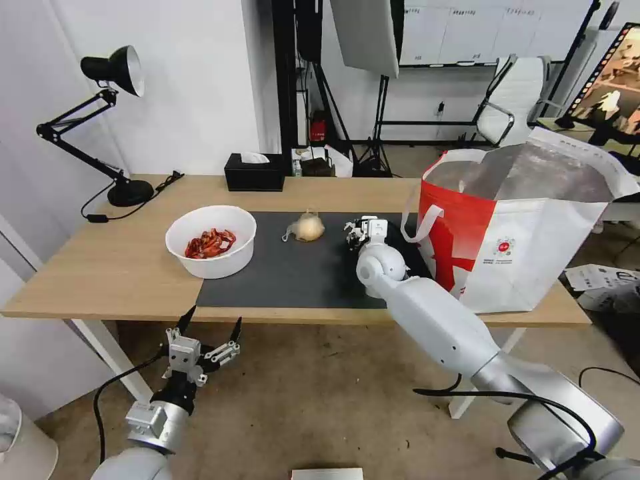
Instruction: Pick up the trash from the table and place it into the takeout bag.
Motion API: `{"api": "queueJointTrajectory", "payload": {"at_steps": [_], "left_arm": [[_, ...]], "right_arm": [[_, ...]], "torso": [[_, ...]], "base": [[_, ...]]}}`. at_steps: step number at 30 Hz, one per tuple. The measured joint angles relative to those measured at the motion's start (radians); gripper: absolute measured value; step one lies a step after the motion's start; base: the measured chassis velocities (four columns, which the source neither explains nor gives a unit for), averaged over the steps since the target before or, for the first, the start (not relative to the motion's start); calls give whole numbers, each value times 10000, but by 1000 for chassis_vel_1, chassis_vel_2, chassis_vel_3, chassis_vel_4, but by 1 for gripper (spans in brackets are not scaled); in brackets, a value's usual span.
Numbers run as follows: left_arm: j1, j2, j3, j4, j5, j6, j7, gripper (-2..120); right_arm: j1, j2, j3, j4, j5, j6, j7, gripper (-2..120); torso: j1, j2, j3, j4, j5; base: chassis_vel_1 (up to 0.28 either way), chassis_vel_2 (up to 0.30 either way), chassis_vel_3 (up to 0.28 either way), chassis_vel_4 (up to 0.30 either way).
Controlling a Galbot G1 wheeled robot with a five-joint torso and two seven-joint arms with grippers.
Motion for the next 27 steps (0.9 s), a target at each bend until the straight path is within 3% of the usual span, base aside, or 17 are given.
{"api": "queueJointTrajectory", "payload": {"at_steps": [6, 13, 20, 23, 26, 27], "left_arm": [[-18, -6, 13, 0, -17, 5, -12, 100], [-56, -18, 53, -13, -22, 12, -19, 100], [-77, -23, 57, -163, -35, 28, -65, 100], [-46, -27, 39, -239, -52, 35, -78, 100], [-5, -2, -1, -394, -95, 111, -91, 100], [-5, -2, -1, -394, -95, 111, -91, 100]], "right_arm": [[-160, -185, 65, 281, -23, 260, -270, 0], [-411, -620, 261, 1233, 31, 504, -462, 0], [-956, -1662, 773, 3413, 159, 878, -517, 0], [-1285, -2064, 995, 4111, -256, 1199, -821, 0], [-2300, -3029, 1604, 5519, -2051, 2060, -1893, 0], [-2300, -3029, 1604, 5519, -2051, 2060, -1893, 0]], "torso": [[0, 0, 0, 1, 0], [0, 0, 0, 0, 0], [0, 0, -1, 1, 0], [0, 0, 0, 2, 1], [0, 1, -2, -1, 1], [0, 1, -2, -1, 1]], "base": [[0, 0, 0, 0], [0, 0, 0, 0], [0, 0, 0, 0], [0, 0, 0, 0], [0, 0, 0, 0], [0, 0, 0, 0]]}}
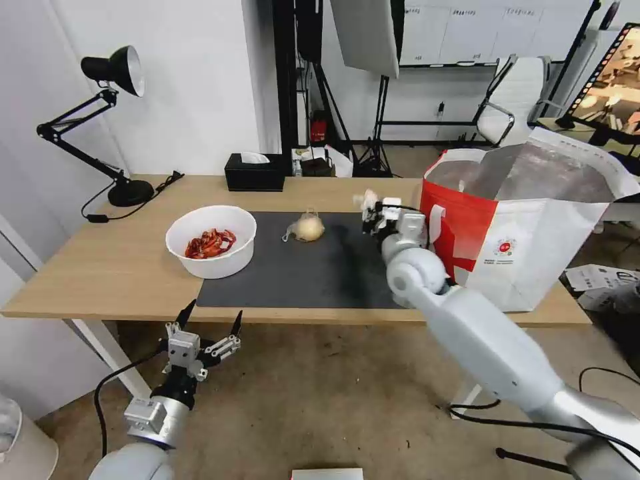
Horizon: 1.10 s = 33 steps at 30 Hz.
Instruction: Pick up the trash from the table and place it into the takeout bag.
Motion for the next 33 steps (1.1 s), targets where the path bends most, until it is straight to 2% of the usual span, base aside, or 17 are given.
{"api": "queueJointTrajectory", "payload": {"at_steps": [2, 3, 6, 9, 12, 14, 15, 17, 18, 21, 23, 26, 33], "left_arm": [[1, 32, -18, -46, -25, 50, -11, 100], [1, 32, -18, -46, -25, 50, -11, 100], [-44, 18, -7, -47, -36, 67, -19, 100], [-45, -2, 21, -33, -37, 68, -21, 100], [-47, -7, 59, -33, -30, 68, -21, 100], [-47, 35, 61, -70, -32, 75, -24, 100], [-47, 35, 61, -70, -32, 75, -24, 100], [-44, 85, 43, -94, -68, 78, -27, 100], [-44, 85, 43, -94, -68, 78, -27, 100], [-41, 101, 66, -95, -91, 87, -28, 100], [-41, 96, 87, -95, -99, 110, -29, 100], [-47, 86, 132, -141, -109, 200, -30, 100], [-43, 95, 117, -243, -138, 237, -30, 100]], "right_arm": [[-915, -501, 611, 709, -1188, 735, -759, 0], [-915, -501, 611, 709, -1188, 735, -759, 0], [-1927, -898, 1592, 1418, -2168, 1966, -1391, 0], [-2025, -929, 1894, 1568, -2229, 2194, -1377, 0], [-1974, -985, 2300, 1765, -2101, 2225, -929, 0], [-1717, -1244, 2656, 2010, -1622, 1446, 61, 0], [-1717, -1244, 2656, 2010, -1622, 1446, 61, 0], [-1501, -1612, 2884, 2300, -803, 399, 1086, 0], [-1501, -1612, 2884, 2300, -803, 399, 1086, 0], [-1346, -2050, 2984, 2482, 246, -529, 2257, 0], [-1330, -2150, 3000, 2483, 519, -762, 2508, 0], [-1307, -2423, 3139, 2602, 1866, -1344, 3036, 12], [-1250, -2628, 3237, 2747, 2410, -1643, 3080, 35]], "torso": [[-1, 0, 0, -3, 3], [-1, 0, 0, -3, 3], [-1, 1, 0, -2, 1], [0, 0, 1, 0, 0], [-1, 0, 0, 1, 1], [0, 0, 0, 3, -1], [0, 0, 0, 3, -1], [0, 0, 1, 0, 0], [0, 0, 1, 0, 0], [-1, 0, 1, 1, -1], [-1, -1, 1, 1, 0], [0, -1, 2, 0, 0], [-1, 0, 2, 1, 0]], "base": [[0, 0, 0, 0], [0, 0, 0, 0], [0, 0, 0, 0], [0, 0, 0, 0], [0, 0, 0, 0], [0, 0, 0, 0], [0, 0, 0, 0], [0, 0, 0, 0], [0, 0, 0, 0], [0, 0, 0, 0], [0, 0, 0, 0], [0, 0, 0, 0], [0, 0, 0, 0]]}}
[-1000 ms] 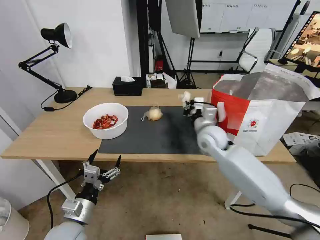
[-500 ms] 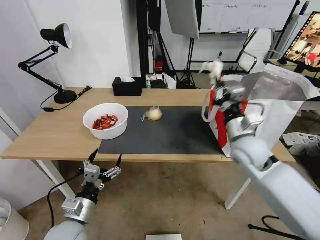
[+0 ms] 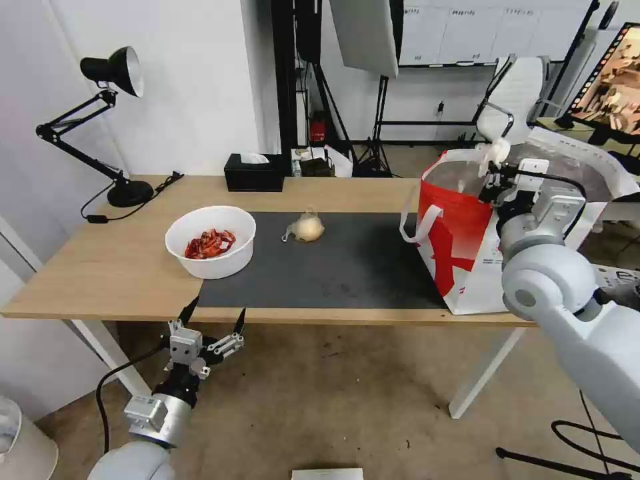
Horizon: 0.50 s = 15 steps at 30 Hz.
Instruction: Pick up the trash from the table and place it into the takeout bag.
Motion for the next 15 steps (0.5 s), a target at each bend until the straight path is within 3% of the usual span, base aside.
{"api": "queueJointTrajectory", "payload": {"at_steps": [4, 7, 10, 11, 13, 15], "left_arm": [[4, 29, -40, -60, -52, 14, 0, 100], [-37, 47, -57, -107, -160, 17, 0, 100], [-149, 81, -86, -225, -339, 18, -4, 100], [-149, 81, -86, -225, -339, 18, -4, 100], [-189, 68, -141, -320, -458, 14, -9, 100], [-181, 49, -166, -354, -481, 2, -16, 100]], "right_arm": [[67, -70, 7, 12, 33, 4, -151, 48], [-65, -131, 79, 183, 218, 390, -959, 59], [-506, -190, 187, 651, 508, 1355, -2708, 73], [-506, -190, 187, 651, 508, 1355, -2708, 73], [-1050, -235, 290, 1029, 575, 1973, -3859, 84], [-1485, -241, 417, 1244, 490, 2247, -4359, 89]], "torso": [[1, 0, 0, 0, -1], [1, 0, 0, 1, -3], [1, 0, 0, 1, -3], [1, 0, 0, 1, -3], [0, 0, -1, 2, -3], [1, 0, 0, 3, -3]], "base": [[0, 0, 0, 0], [0, 0, 0, 0], [0, 0, 0, 0], [0, 0, 0, 0], [0, 0, 0, 0], [0, 0, 0, 0]]}}
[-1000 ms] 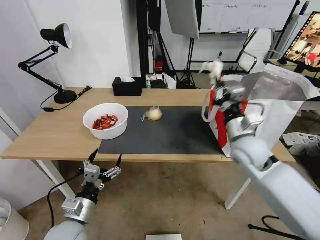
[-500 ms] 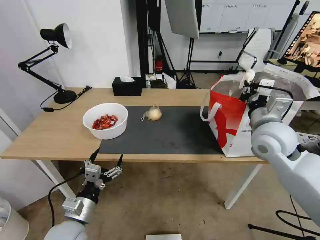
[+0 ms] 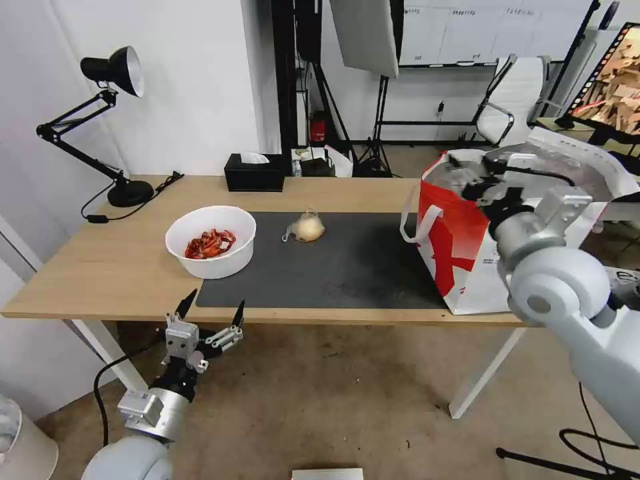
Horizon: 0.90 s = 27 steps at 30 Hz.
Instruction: Pick up the trash from the table and place it into the takeout bag.
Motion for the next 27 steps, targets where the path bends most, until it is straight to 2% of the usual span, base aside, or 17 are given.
{"api": "queueJointTrajectory", "payload": {"at_steps": [3, 4, 7, 9, 11, 12, 15, 19, 27], "left_arm": [[186, -89, -55, -29, 12, -127, -2, 100], [186, -89, -55, -29, 12, -127, -2, 100], [357, -247, -109, -31, 78, -239, 1, 100], [369, -273, -107, -31, 98, -251, 4, 100], [428, -392, -51, 60, 256, -293, 6, 100], [428, -392, -51, 60, 256, -293, 6, 100], [619, -530, 19, 296, 518, -365, 62, 100], [712, -592, 85, 469, 657, -382, 99, 100], [738, -444, 84, 584, 688, -281, 118, 100]], "right_arm": [[-2196, 130, 647, 625, -1057, 843, -1056, 99], [-2196, 130, 647, 625, -1057, 843, -1056, 99], [-4606, 685, 1321, 793, -2834, 1746, -1747, 100], [-5043, 840, 1487, 796, -3194, 1947, -1854, 100], [-6948, 1639, 1979, 606, -4580, 2784, -2218, 100], [-6948, 1639, 1979, 606, -4580, 2784, -2218, 100], [-8436, 2649, 2151, 51, -6024, 3554, -2442, 100], [-8937, 3250, 2009, -256, -6469, 3699, -2475, 100], [-8865, 3364, 1744, -407, -6577, 3563, -2400, 100]], "torso": [[0, 0, -1, -2, 2], [0, 0, -1, -2, 2], [-2, 0, -1, -2, 3], [0, 1, -1, -1, 3], [-1, 1, -2, -6, 1], [-1, 1, -2, -6, 1], [-2, 1, -3, -6, 3], [-2, 2, -2, -5, 0], [-1, 0, -1, -2, 0]], "base": [[0, 0, 0, 0], [0, 0, 0, 0], [0, 0, 0, 0], [0, 0, 0, 0], [0, 0, 0, 0], [0, 0, 0, 0], [0, 0, 0, 0], [0, 0, 0, 0], [0, 0, 0, 0]]}}
